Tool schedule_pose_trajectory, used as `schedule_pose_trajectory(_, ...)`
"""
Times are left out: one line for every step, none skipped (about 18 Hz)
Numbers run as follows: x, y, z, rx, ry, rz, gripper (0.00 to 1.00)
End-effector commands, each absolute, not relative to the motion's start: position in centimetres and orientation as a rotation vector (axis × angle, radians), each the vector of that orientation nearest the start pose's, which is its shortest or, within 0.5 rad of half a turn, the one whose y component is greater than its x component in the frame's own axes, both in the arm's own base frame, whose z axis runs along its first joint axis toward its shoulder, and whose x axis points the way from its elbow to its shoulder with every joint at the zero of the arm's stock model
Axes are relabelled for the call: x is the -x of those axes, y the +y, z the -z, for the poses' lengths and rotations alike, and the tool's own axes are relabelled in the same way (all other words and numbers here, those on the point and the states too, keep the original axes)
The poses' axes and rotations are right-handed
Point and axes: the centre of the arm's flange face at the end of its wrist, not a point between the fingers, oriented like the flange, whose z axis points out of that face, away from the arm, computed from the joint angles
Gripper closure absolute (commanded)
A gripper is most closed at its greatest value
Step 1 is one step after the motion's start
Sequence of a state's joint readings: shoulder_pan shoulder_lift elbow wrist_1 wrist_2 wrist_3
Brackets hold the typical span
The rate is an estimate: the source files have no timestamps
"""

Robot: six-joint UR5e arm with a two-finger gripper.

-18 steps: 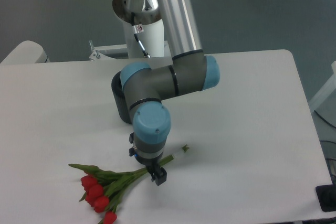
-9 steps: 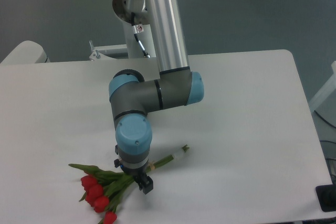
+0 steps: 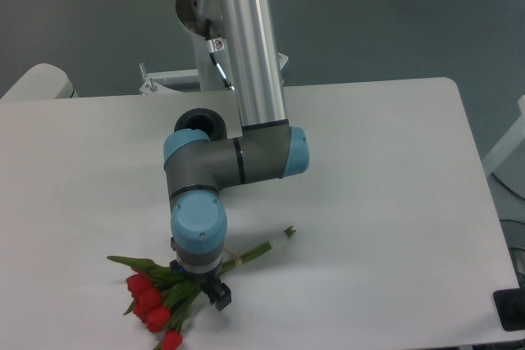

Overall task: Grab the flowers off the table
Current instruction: 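Close the gripper around the tulip stems near the twine, then lift the red tulip bundle up off the table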

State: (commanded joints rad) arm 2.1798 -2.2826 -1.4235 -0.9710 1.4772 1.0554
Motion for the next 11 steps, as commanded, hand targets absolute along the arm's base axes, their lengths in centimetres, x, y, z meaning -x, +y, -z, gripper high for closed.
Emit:
schedule_pose_trajectory(28.7, 66.7, -17.9, 2.972, 0.682, 0.055, 0.43)
schedule_pose_trajectory(28.6, 66.7, -17.9, 2.974, 0.67, 0.057, 0.57)
schedule_pose_trajectory(28.6, 66.7, -18.0, 2.975, 0.659, 0.056, 0.69)
schedule_pose_trajectory(28.6, 66.7, -18.0, 2.976, 0.657, 0.056, 0.78)
schedule_pose_trajectory(28.7, 66.7, -18.2, 2.974, 0.656, 0.053, 0.83)
schedule_pose_trajectory(28.7, 66.7, -18.5, 2.972, 0.656, 0.049, 0.83)
schedule_pose_trajectory(28.8, 66.6, -18.7, 2.969, 0.658, 0.046, 0.83)
schedule_pose_trajectory(29.0, 66.5, -19.0, 2.969, 0.649, 0.045, 0.83)
schedule_pose_trajectory(29.1, 66.4, -19.4, 2.966, 0.644, 0.039, 0.83)
schedule_pose_trajectory(29.1, 66.3, -19.7, 2.963, 0.643, 0.036, 0.84)
schedule_pose_trajectory(29.5, 66.1, -20.1, 2.961, 0.634, 0.029, 0.85)
